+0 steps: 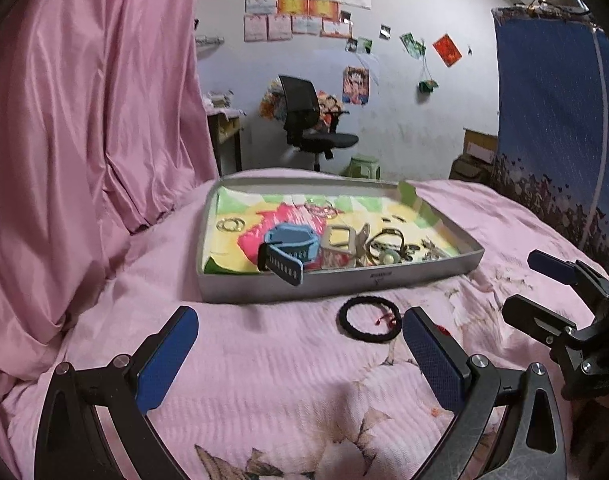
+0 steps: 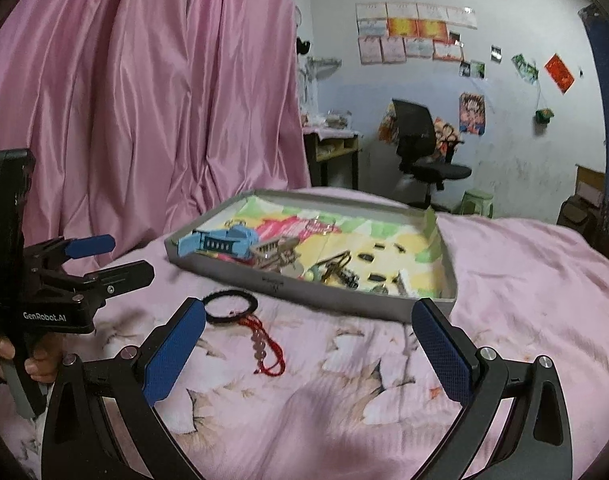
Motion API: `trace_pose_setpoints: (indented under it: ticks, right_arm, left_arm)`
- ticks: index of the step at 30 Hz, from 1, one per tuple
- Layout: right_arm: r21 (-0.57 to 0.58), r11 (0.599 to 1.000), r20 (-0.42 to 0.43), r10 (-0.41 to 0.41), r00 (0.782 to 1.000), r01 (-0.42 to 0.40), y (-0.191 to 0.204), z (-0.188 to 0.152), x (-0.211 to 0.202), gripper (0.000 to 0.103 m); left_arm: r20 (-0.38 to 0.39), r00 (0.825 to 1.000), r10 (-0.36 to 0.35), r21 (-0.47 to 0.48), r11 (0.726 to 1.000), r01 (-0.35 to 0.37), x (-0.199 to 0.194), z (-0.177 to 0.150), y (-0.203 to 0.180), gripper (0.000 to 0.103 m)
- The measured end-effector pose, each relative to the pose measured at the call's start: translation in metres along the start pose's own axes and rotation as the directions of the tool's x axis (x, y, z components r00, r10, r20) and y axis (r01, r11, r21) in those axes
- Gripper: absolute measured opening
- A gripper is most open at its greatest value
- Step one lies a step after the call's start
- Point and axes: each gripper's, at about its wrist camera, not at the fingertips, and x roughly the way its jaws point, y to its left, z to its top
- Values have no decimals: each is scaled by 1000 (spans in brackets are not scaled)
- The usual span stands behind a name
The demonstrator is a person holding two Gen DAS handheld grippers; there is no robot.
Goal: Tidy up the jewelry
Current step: 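Grasp the black hair tie with the left tool while the right tool grasps the red beaded bracelet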
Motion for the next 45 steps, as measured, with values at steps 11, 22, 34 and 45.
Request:
trace_pose_setpoints:
  ticks: [11,22,34,45]
  right_arm:
    - [56,997,-136,62,989,-55,-9,-13,29,74]
    - [55,992,-229,121,966,-112,-4,-21,52,52]
    - [58,986,-305,167,938,-157,1,-29,71,37]
    - [69,984,-345,175,922,-162,4,-34,80,32]
  left_arm:
    - [-138,987,-78,-33,997,74,29,0,2,90]
    - [-306,937,-167,-83,985,149,72,2,-5,60]
    - [-319,920,-229,-156,970,187,91,2,-2,40]
    - [-343,906,-247,-152,967,206,99,0,-6,7]
